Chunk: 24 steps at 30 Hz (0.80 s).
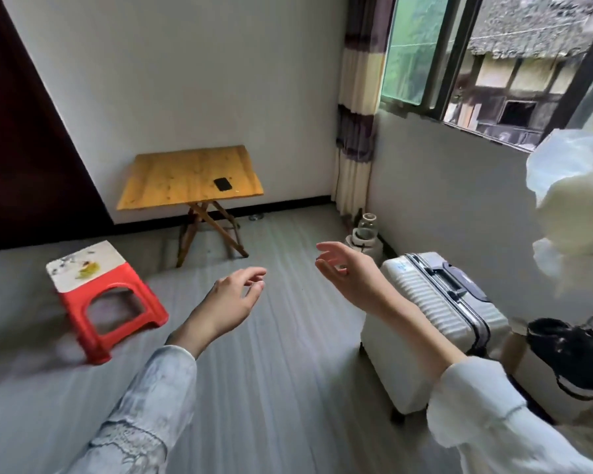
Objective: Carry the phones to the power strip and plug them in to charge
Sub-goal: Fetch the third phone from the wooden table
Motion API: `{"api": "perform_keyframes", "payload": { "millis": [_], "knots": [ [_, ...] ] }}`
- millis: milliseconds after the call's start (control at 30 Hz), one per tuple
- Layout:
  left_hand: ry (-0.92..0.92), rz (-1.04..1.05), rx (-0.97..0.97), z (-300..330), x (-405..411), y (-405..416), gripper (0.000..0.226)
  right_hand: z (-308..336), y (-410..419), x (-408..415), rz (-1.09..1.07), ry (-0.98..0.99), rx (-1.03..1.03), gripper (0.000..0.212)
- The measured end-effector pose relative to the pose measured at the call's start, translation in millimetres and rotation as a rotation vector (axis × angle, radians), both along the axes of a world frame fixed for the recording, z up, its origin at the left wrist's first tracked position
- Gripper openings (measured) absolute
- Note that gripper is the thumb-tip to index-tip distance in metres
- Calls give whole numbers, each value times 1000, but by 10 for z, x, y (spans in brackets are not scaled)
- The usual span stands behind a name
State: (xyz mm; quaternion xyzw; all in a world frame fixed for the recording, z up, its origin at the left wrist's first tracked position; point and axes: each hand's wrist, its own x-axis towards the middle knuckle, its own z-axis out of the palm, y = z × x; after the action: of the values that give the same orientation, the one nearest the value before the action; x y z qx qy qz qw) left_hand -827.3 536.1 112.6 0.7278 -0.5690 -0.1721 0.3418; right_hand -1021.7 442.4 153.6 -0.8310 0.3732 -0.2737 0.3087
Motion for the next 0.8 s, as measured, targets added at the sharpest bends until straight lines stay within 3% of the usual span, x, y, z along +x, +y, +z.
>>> {"api": "perform_keyframes", "payload": {
  "millis": [533, 800],
  "knots": [
    [5, 310, -68, -85, 3132, -2245, 29, -49, -2820, 3269, 239, 52, -53, 34],
    [27, 305, -8, -214, 4556, -3454, 30, -23, -4087, 4652, 239, 99, -38, 36]
  ]
}}
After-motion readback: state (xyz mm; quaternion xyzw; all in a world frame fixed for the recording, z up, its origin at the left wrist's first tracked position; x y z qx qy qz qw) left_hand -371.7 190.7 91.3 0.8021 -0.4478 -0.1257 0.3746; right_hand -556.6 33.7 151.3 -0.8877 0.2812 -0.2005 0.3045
